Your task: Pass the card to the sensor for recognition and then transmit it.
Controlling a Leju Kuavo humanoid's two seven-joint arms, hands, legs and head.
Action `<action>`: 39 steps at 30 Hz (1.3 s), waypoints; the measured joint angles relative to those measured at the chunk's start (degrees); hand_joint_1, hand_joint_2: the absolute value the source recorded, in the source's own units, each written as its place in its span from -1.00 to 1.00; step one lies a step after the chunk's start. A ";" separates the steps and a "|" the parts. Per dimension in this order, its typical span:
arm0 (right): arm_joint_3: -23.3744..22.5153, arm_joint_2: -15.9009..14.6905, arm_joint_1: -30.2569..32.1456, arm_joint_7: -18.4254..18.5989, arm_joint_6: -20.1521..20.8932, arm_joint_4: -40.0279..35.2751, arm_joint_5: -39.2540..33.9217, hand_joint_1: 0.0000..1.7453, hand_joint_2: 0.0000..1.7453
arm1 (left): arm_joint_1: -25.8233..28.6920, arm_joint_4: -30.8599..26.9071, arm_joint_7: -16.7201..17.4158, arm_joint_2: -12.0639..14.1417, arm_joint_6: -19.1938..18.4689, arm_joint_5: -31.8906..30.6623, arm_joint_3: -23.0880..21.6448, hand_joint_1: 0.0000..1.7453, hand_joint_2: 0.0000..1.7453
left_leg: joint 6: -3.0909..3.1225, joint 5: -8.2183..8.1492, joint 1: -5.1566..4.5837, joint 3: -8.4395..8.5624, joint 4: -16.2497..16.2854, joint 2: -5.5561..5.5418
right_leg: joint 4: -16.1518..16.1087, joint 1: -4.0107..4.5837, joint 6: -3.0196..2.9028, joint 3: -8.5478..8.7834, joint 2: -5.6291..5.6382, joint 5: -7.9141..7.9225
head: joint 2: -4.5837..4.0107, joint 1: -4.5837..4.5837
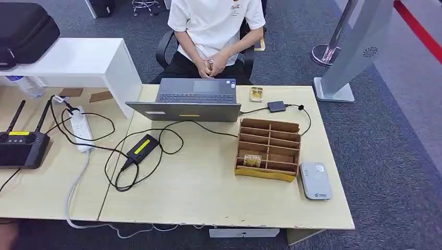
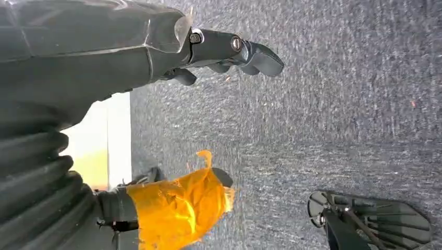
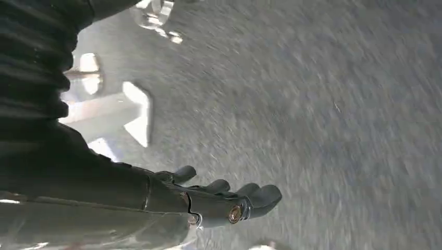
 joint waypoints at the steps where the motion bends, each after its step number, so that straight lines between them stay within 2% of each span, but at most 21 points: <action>1: 0.76 0.52 0.09 0.73 1.36 0.09 1.32 -1.00 1.00 | 0.00 0.00 0.04 -0.04 -0.02 0.00 0.07 -1.00 1.00 | 0.00 0.00 0.00 0.00 0.00 0.00 | 0.00 0.00 0.00 0.00 0.00 0.00 | 0.00 -0.02; 8: 3.56 3.76 0.27 1.51 9.53 0.39 2.75 -1.00 1.00 | -0.12 0.00 1.18 -0.39 0.11 -0.37 0.17 -1.00 1.00 | 0.00 0.00 -0.01 0.00 0.00 0.02 | 0.00 -0.01 0.00 0.01 0.01 0.01 | 0.00 -0.02; 19: 4.81 4.87 0.33 1.39 10.97 0.44 3.65 -1.00 1.00 | -0.14 0.00 1.75 -0.50 0.26 -0.85 0.17 -1.00 1.00 | 0.00 0.00 -0.02 0.00 0.00 0.03 | 0.00 -0.01 -0.01 0.01 0.02 0.01 | 0.00 -0.02; 21: 4.83 5.07 0.33 1.94 9.57 0.44 3.58 -1.00 1.00 | -0.15 0.00 2.80 -0.48 2.51 -1.18 0.17 -1.00 1.00 | 0.00 0.00 -0.02 0.01 0.01 0.03 | 0.00 -0.01 -0.01 0.01 0.02 0.01 | 0.00 -0.02; 39: 4.83 5.24 0.31 3.19 9.61 0.44 4.52 -1.00 1.00 | -0.17 0.00 3.39 -0.48 3.08 -2.25 0.17 -1.00 1.00 | 0.00 0.00 -0.02 0.01 0.01 0.03 | 0.00 -0.01 -0.01 0.02 0.02 0.01 | 0.00 -0.02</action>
